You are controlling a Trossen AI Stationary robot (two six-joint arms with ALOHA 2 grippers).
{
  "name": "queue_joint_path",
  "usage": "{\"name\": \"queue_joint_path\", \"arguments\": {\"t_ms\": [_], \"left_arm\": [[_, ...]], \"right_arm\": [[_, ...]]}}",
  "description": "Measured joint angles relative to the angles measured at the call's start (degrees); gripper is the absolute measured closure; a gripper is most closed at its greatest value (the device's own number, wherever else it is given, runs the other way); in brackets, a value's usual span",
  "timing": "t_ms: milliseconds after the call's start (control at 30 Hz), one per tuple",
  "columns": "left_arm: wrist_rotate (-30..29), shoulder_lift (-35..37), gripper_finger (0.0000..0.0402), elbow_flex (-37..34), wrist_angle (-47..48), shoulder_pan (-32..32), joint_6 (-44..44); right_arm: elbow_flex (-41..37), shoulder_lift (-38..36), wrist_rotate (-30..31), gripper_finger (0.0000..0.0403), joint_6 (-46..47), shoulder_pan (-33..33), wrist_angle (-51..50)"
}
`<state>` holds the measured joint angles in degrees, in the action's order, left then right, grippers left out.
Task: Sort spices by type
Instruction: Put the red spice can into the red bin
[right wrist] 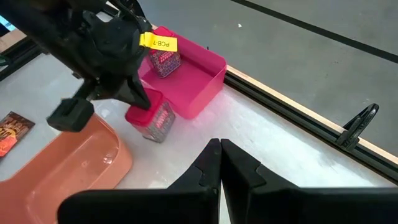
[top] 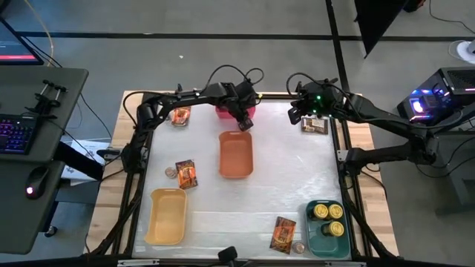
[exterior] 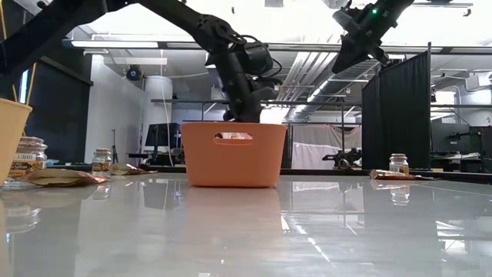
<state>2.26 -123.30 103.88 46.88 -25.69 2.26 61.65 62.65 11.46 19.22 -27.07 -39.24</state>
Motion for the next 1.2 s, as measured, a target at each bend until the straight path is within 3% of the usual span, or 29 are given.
{"name": "queue_joint_path", "arguments": {"t_ms": [567, 1100, 1200], "left_arm": [[-1.28, 2.81, 0.0401, -0.28, 21.88, -0.46, 6.90], [-5.96, 7.37, 0.0401, -1.30, 31.38, -3.41, 6.36], [-7.31, 11.19, 0.0401, -5.32, 30.51, -3.69, 4.31]], "right_arm": [[0.00, 0.02, 2.05, 0.0403, -1.72, -0.33, 0.02], [0.00, 0.04, 2.69, 0.0403, -2.80, -0.33, 0.15], [0.00, 0.04, 2.91, 0.0403, -2.78, -0.33, 0.14]]}}
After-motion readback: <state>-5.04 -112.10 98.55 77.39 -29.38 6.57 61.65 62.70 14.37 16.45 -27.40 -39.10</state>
